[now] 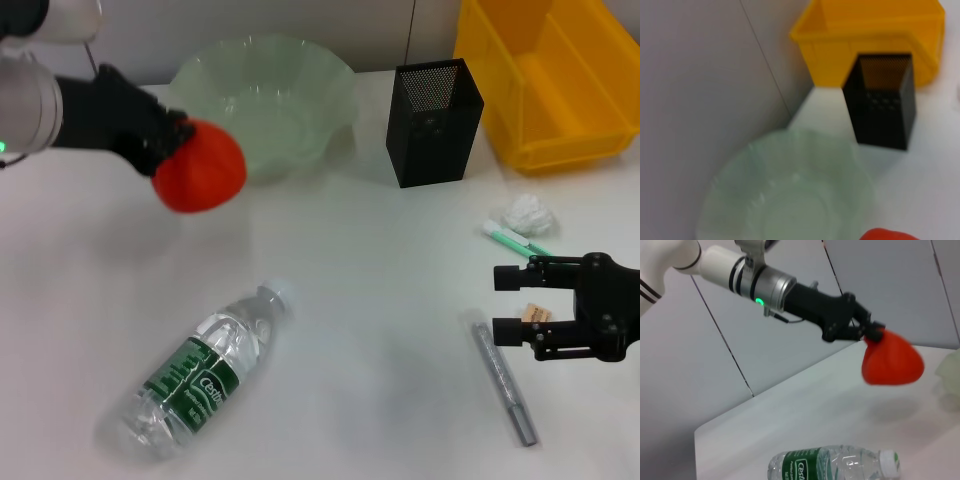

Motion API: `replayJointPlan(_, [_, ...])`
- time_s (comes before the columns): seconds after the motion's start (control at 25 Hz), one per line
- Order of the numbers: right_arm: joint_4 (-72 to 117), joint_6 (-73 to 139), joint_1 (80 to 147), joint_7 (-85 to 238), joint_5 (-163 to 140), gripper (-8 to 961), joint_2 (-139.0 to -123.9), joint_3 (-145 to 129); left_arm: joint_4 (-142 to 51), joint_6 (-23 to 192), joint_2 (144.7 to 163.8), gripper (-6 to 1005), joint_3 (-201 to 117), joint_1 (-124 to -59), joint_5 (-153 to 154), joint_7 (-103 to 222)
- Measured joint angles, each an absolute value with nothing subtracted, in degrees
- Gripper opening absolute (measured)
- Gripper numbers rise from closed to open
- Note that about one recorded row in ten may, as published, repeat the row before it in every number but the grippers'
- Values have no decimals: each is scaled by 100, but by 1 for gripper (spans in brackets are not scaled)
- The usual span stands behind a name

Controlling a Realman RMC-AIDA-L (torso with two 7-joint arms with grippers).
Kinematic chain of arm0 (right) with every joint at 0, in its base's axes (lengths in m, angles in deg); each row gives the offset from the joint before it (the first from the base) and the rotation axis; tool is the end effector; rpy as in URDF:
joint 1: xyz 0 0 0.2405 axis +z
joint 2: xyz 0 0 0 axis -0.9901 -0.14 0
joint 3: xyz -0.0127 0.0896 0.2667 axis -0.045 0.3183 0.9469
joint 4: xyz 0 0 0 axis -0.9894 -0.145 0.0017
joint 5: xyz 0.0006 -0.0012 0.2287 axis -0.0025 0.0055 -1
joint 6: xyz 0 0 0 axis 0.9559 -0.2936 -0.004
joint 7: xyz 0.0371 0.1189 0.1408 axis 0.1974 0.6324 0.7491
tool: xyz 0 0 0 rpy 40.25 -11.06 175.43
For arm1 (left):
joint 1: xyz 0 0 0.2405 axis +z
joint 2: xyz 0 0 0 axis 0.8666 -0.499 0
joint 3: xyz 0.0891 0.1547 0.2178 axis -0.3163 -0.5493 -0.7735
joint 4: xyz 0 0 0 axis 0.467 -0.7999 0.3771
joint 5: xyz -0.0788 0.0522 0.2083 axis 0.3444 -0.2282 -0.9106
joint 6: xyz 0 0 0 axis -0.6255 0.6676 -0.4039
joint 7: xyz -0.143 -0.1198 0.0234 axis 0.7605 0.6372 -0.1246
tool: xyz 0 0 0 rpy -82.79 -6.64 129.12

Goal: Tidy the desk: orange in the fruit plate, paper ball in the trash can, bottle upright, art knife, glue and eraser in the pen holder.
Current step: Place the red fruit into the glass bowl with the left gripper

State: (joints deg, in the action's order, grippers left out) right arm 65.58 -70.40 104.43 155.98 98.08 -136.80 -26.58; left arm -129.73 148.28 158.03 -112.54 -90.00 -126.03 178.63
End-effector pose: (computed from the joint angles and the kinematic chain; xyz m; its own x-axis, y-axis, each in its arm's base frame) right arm 0.3080 0.2915 0.0057 0.7339 -0.4266 -0.5285 -0.4993 -0.8664 0.0060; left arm -0.1612 0.4372 -0.0110 0.9866 0.1593 -0.0357 0.1134 -0.8262 -0.5518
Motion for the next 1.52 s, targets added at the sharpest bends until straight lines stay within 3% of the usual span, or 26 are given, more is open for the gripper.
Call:
replayJointPlan(0.68, [6504,-6961,10383,15572,9859,761,-13714,-2685,-11626,12222,15844,80,-12162,-9827,-12261,17854])
replayJointPlan(1.52, [6303,-6886,10403,15522,9852,761,-13714,-2708,-9133,8554,15852,84,-13409,-10282,-11702,17884])
